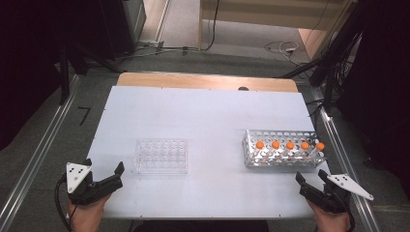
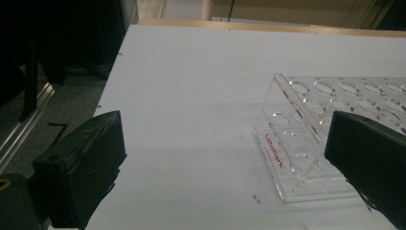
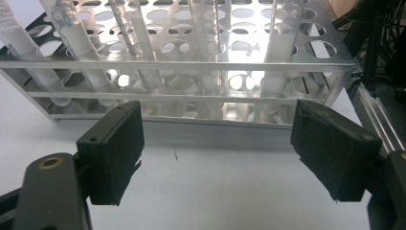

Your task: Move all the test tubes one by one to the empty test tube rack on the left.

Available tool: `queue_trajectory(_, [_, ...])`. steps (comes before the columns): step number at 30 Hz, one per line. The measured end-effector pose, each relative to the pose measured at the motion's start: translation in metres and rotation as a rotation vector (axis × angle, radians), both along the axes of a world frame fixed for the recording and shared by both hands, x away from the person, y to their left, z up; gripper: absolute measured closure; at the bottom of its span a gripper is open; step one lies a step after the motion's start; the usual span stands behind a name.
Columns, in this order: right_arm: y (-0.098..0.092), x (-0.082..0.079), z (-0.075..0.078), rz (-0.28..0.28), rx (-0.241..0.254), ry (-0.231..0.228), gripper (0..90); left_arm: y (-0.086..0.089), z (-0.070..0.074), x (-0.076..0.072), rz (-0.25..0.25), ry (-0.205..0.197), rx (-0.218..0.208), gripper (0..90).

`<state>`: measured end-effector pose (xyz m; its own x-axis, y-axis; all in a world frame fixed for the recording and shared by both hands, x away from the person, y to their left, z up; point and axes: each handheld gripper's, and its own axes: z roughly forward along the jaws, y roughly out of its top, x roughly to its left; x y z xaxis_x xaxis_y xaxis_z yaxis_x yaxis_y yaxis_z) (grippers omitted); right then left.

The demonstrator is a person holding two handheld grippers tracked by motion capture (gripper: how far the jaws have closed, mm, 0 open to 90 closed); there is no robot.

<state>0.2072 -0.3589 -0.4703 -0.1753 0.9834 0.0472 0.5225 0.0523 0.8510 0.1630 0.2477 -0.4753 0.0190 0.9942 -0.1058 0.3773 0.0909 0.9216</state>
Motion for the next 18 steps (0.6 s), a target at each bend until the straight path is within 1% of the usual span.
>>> queue_trajectory(1, [0.0000, 0.0000, 0.0000, 0.000, 0.000, 0.000, 17.6, 0.0001, -0.0004, 0.0002, 0.001, 0.005, 0.008, 0.5])
queue_trajectory(3, [0.0001, 0.0004, 0.0001, -0.002, -0.004, 0.000, 17.8, -0.0009, -0.0022, 0.0018, 0.017, 0.030, 0.042, 1.0])
queue_trajectory(4, [0.0007, 0.0006, 0.0002, -0.006, -0.008, 0.001, 17.9, -0.0006, -0.0032, 0.0029, 0.022, 0.043, 0.043, 1.0])
queue_trajectory(8, [0.0017, 0.0012, 0.0008, -0.011, -0.013, -0.003, 19.1, 0.0006, -0.0027, 0.0027, 0.025, 0.038, 0.036, 1.1])
queue_trajectory(18, [0.0006, 0.0048, 0.0025, -0.036, -0.033, -0.008, 21.1, 0.0002, -0.0028, 0.0029, 0.029, 0.035, 0.041, 1.1])
